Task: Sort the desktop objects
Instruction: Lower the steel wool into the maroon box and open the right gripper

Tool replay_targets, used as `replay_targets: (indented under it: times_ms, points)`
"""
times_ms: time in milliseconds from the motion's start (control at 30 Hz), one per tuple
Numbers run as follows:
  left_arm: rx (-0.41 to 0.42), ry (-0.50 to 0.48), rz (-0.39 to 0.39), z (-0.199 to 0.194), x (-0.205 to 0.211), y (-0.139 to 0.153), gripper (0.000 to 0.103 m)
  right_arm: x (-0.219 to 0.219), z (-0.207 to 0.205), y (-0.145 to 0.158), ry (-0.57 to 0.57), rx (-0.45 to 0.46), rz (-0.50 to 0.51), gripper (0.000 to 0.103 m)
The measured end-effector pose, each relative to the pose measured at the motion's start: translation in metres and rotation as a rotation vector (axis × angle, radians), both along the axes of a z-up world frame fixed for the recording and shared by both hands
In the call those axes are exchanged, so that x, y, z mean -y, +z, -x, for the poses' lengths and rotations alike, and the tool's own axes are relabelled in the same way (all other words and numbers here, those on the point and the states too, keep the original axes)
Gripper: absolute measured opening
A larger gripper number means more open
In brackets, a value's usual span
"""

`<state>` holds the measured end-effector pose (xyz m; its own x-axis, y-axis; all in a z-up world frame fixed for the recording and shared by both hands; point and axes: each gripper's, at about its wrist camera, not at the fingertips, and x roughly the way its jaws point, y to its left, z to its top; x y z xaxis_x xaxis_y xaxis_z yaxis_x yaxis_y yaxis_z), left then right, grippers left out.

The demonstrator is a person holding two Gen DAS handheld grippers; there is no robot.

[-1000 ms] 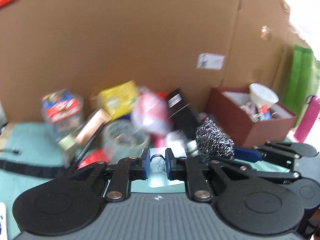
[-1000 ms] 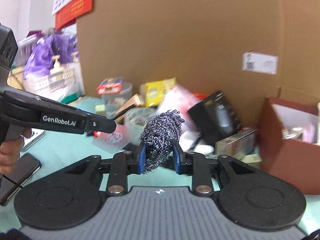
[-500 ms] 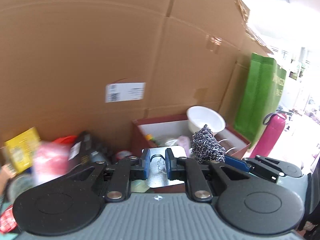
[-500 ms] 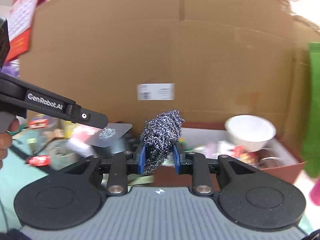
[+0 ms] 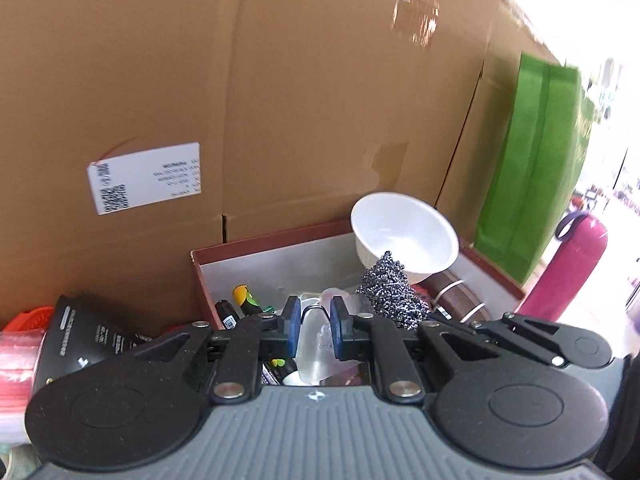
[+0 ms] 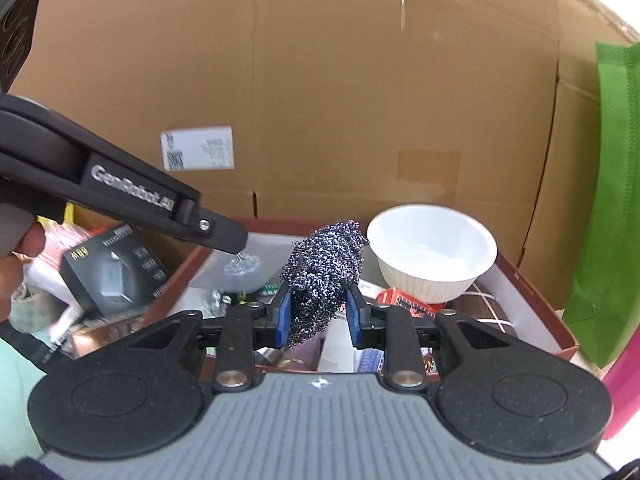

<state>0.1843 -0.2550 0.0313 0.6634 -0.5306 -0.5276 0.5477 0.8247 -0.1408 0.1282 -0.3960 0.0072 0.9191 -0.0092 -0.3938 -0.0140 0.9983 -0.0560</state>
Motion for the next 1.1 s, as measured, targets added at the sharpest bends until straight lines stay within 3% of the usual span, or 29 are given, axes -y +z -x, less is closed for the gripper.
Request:
replay_targets:
  times_ms: [300,433,500,567,700,833,933,1000,1100]
  points:
    - [-0.016,0.001,-0.081,-0.011,0.01,-0.018,0.015,0.002,-0.025,-0.009,0.013,-0.116,-0.008,0.028]
    - [-0.006,0.004,-0.098,-0.011,0.011,-0.021,0.016,0.0,-0.025,-0.011,0.007,-0.125,0.006,0.036]
    - [0.017,0.012,-0.107,-0.009,0.012,-0.021,0.027,0.001,-0.027,-0.01,0.003,-0.132,0.004,0.039]
    - [0.039,0.018,-0.108,-0.007,0.011,-0.02,0.046,0.001,-0.027,-0.011,0.001,-0.13,0.008,0.044]
    - [0.069,0.019,-0.107,-0.003,0.009,-0.018,0.053,-0.001,-0.025,-0.013,0.0,-0.123,0.044,0.049]
    - [0.089,0.019,-0.086,0.001,0.006,-0.016,0.072,-0.003,-0.023,-0.014,-0.007,-0.111,0.068,0.057]
    - [0.116,0.022,-0.065,0.005,0.004,-0.015,0.085,-0.003,-0.021,-0.013,-0.013,-0.101,0.065,0.078]
    - [0.13,0.029,-0.045,0.008,0.002,-0.013,0.089,-0.004,-0.018,-0.012,-0.029,-0.082,0.071,0.085]
    - [0.131,0.041,-0.014,0.011,-0.002,-0.009,0.097,-0.006,-0.013,-0.011,-0.04,-0.058,0.092,0.086]
